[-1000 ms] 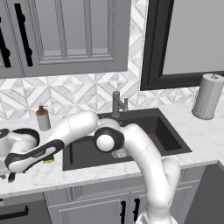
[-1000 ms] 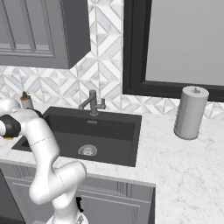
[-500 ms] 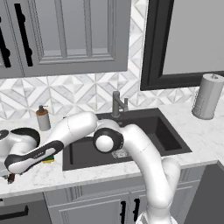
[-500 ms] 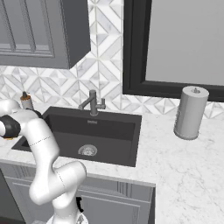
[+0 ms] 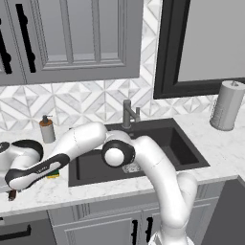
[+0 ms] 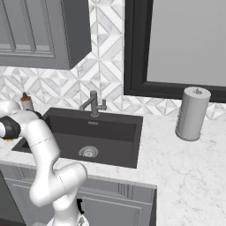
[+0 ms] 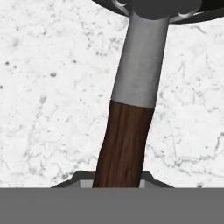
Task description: Pick the pan and sponge and place them into the sink. Then turn on the water.
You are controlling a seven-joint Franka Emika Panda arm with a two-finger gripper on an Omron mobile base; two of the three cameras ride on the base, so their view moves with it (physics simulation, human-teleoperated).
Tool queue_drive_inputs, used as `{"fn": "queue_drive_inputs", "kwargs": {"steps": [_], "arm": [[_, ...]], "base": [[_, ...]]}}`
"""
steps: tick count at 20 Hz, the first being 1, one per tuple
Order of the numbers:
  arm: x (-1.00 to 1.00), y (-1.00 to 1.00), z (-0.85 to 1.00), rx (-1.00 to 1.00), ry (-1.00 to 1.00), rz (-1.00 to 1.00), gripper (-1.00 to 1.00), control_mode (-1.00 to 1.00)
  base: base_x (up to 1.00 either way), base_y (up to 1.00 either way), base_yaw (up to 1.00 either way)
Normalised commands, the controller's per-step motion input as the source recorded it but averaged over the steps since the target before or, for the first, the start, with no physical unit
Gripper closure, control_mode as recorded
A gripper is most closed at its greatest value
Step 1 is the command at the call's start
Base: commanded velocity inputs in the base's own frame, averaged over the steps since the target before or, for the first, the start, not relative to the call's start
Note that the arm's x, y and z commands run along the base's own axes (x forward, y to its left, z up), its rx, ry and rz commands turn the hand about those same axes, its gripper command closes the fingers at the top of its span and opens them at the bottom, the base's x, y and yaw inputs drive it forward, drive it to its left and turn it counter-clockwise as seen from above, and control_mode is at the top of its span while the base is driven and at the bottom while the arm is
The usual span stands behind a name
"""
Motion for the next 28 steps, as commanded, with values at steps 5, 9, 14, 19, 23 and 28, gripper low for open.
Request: {"fn": "queue_drive_inputs", "kwargs": {"steps": [5,9,14,19,23,28], "arm": [[-0.02,0.0,0.09,0.02,-0.01,0.0,1.0,-1.0],[-0.08,-0.09,0.33,0.0,-0.1,-0.02,1.0,-1.0],[-0.02,-0.07,0.51,0.0,-0.03,-0.12,1.0,-1.0],[0.0,-0.4,0.35,0.0,0.03,-0.17,1.0,-1.0],[0.03,-0.63,0.18,-0.02,0.17,-0.2,1.0,-1.0],[0.05,-0.74,0.0,-0.04,0.17,-0.24,1.0,-1.0]], "base": [[0.0,0.0,0.0],[0.0,0.0,0.0],[0.0,0.0,0.0],[0.0,0.0,0.0],[0.0,0.0,0.0],[0.0,0.0,0.0]]}}
